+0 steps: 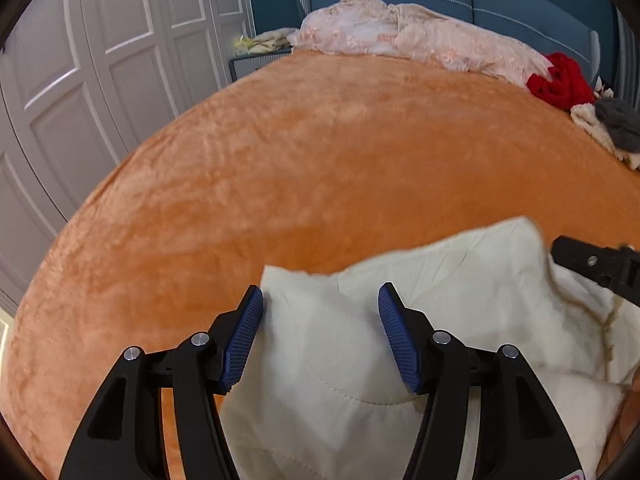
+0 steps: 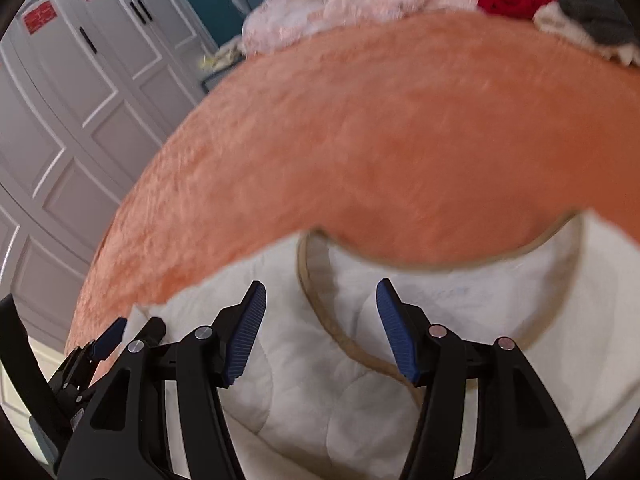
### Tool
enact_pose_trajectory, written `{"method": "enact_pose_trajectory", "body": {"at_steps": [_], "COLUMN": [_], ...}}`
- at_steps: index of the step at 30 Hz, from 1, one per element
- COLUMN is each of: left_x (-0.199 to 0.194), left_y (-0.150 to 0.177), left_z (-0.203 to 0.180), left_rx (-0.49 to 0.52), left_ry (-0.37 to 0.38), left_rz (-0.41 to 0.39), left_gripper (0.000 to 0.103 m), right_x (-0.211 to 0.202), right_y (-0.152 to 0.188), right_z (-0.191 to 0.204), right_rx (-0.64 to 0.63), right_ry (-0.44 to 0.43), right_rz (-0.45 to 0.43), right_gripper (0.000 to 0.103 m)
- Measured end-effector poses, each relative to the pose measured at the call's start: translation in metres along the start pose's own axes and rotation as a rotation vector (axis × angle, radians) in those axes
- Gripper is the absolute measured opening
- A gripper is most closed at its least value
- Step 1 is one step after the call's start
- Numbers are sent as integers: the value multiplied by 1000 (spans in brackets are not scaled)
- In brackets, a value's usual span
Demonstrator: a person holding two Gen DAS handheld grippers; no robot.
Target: Fold large clothes
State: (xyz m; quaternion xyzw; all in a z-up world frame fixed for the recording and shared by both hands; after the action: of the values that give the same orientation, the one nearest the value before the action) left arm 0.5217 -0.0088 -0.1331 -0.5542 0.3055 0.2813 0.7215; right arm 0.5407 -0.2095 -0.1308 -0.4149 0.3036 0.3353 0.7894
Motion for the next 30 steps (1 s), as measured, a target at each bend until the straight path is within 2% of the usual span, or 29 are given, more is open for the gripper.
{"method": "enact_pose_trajectory", "body": {"at_steps": [1, 2, 3, 4, 8, 15, 23, 25, 27, 29, 30], "left_x": [4, 6, 9, 12, 18, 22, 25, 25, 23, 17, 9], "left_y": [3, 5, 6, 8, 14, 16, 15, 13, 9, 5, 2], "left_z": [1, 1, 1, 3, 6, 3, -2, -3, -2, 1, 2], "left_rx": [-8, -12, -20, -27, -53, -41, -16, -1, 8, 9, 13], "left_ry": [3, 6, 9, 9, 31, 10, -31, -58, -64, -54, -46], "left_rz": [5, 6, 7, 12, 19, 13, 20, 33, 55, 67, 71], "left_gripper": [59, 60, 61, 63, 67, 69, 70, 73, 73, 73, 73], "right_x": [6, 12, 13, 12, 4, 17, 17, 6, -23, -59, -74], "right_y": [6, 12, 17, 18, 22, 26, 25, 23, 19, 16, 14], "right_z": [-1, 0, 1, 1, 0, 0, -5, -6, -16, -34, -44], "right_rx": [-7, -23, -41, -48, -51, -69, -48, -32, 14, 67, 89], "right_ry": [-5, -6, -13, -21, -28, 36, 29, 51, 82, 53, 46], "right_rz": [19, 29, 18, 9, -64, -69, -67, -91, -154, -211, -230], "right_gripper": [45, 30, 22, 2, 2, 1, 2, 9, 16, 31, 34]}}
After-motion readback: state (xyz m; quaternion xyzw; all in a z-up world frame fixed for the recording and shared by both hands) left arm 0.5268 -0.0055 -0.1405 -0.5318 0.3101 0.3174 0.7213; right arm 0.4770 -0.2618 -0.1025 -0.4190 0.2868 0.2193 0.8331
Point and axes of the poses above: each gripper's, at about its wrist camera, not at the fingertips, and x roughly the way its jaws point, z to its left, y to its underside, the point moved 3 cm from there along x, roughly the way its jaws point, and after that the axes turned 11 degrees about x, right-handed, at the moved point
